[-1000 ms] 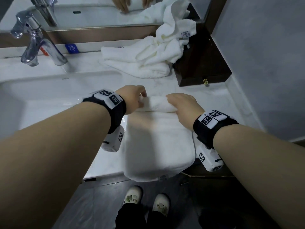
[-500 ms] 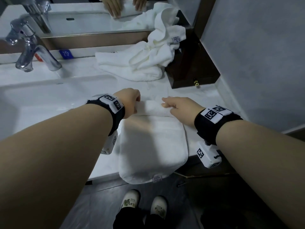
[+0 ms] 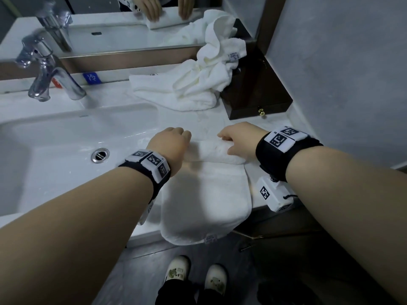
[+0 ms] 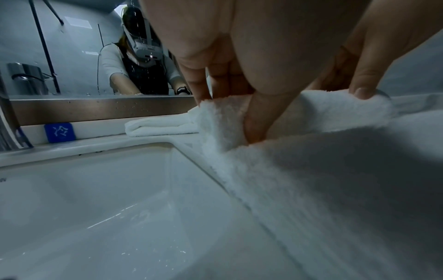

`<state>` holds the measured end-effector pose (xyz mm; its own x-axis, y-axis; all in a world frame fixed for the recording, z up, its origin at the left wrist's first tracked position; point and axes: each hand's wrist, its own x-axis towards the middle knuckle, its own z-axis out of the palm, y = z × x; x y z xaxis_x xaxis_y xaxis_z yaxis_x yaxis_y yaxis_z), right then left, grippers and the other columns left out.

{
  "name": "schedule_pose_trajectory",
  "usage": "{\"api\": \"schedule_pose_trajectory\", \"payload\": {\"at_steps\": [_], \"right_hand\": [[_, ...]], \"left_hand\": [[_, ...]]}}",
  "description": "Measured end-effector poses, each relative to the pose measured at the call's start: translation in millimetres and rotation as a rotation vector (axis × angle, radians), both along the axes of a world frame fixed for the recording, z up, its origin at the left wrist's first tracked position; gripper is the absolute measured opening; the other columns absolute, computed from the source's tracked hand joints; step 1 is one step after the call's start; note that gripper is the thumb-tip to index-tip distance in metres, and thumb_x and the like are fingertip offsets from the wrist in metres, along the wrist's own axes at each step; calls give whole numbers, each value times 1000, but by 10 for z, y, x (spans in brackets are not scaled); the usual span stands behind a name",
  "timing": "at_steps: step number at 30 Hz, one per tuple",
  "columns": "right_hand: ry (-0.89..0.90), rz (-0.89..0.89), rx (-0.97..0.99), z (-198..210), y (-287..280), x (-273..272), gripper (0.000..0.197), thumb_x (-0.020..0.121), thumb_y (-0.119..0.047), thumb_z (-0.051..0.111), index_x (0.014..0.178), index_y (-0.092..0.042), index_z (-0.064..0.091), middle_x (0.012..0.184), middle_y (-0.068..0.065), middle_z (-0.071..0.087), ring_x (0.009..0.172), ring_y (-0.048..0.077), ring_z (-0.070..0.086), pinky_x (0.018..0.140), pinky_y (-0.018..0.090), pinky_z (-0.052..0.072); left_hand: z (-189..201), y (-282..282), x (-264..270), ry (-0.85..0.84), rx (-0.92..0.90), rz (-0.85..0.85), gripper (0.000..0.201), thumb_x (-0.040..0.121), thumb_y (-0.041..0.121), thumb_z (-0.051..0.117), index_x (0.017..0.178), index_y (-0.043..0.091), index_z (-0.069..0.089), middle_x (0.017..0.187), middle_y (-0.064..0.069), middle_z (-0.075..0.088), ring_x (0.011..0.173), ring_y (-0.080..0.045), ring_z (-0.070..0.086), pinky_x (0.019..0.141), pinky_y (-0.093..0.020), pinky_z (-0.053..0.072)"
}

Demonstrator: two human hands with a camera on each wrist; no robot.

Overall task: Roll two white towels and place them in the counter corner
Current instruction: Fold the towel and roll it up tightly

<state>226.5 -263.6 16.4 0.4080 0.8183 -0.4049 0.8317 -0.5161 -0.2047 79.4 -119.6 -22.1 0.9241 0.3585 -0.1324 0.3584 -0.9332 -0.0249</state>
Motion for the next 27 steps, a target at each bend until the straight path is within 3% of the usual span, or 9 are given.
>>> {"api": "schedule_pose_trajectory", "payload": {"at_steps": [4,7,14,16,18,20,21,23,27], "right_hand": [[-117,89,-213,109,134,-62,43,91,-22,62,132,-12,54,126,5,62,113,25,58,97,33,47],[-134,101,-299,124,222,-94,50,90,-23,65,137,-15,50,129,5,60,114,26,58,96,33,47],[-180,53,-251,-6,230,-137,35,85,-17,68,119,-12,61,111,6,66,99,26,64,84,34,54],[-195,44,-206,-64,183,-137,34,86,-14,64,119,-13,61,112,6,65,99,26,63,83,33,53],[-211,49,-171,-108,150,-139,34,87,-12,61,120,-14,59,112,6,64,98,26,62,81,32,51],[-213,56,-147,-132,130,-138,34,88,-12,60,121,-16,57,111,5,63,98,26,61,77,31,48],[-215,62,-136,-140,122,-134,34,88,-12,60,121,-17,57,111,5,63,97,26,61,75,31,47],[-221,69,-121,-152,105,-127,33,87,-12,60,119,-18,58,109,4,63,95,26,61,74,31,47],[-223,74,-93,-166,72,-145,29,86,-10,59,114,-17,59,105,3,63,92,25,61,71,31,47]], "left_hand": [[16,-51,-45,-9,32,0,29,77,1,59,101,15,51,101,-2,58,95,-24,53,67,-29,34],[1,-55,-79,-44,27,-3,32,73,1,58,100,16,52,100,0,60,94,-24,53,64,-30,36],[-90,-6,-190,-105,-46,1,36,75,6,62,104,20,48,102,2,59,93,-24,53,64,-32,40],[-119,18,-235,-107,-153,10,44,77,11,64,117,20,46,113,1,59,102,-25,55,72,-33,42],[-153,36,-277,-68,-340,23,68,81,23,69,140,19,37,136,-2,52,124,-26,47,94,-35,42],[-168,14,-290,2,-423,20,83,88,41,67,153,16,22,155,-3,34,144,-26,25,117,-36,24],[-175,2,-276,21,-409,21,82,93,48,58,156,16,17,159,-2,27,148,-25,17,120,-37,17],[-172,11,-224,33,-355,21,69,100,50,39,157,20,15,160,0,26,148,-24,18,121,-41,14],[-76,50,-132,92,-271,5,43,103,38,35,145,28,37,143,5,48,134,-21,40,114,-45,23]]}}
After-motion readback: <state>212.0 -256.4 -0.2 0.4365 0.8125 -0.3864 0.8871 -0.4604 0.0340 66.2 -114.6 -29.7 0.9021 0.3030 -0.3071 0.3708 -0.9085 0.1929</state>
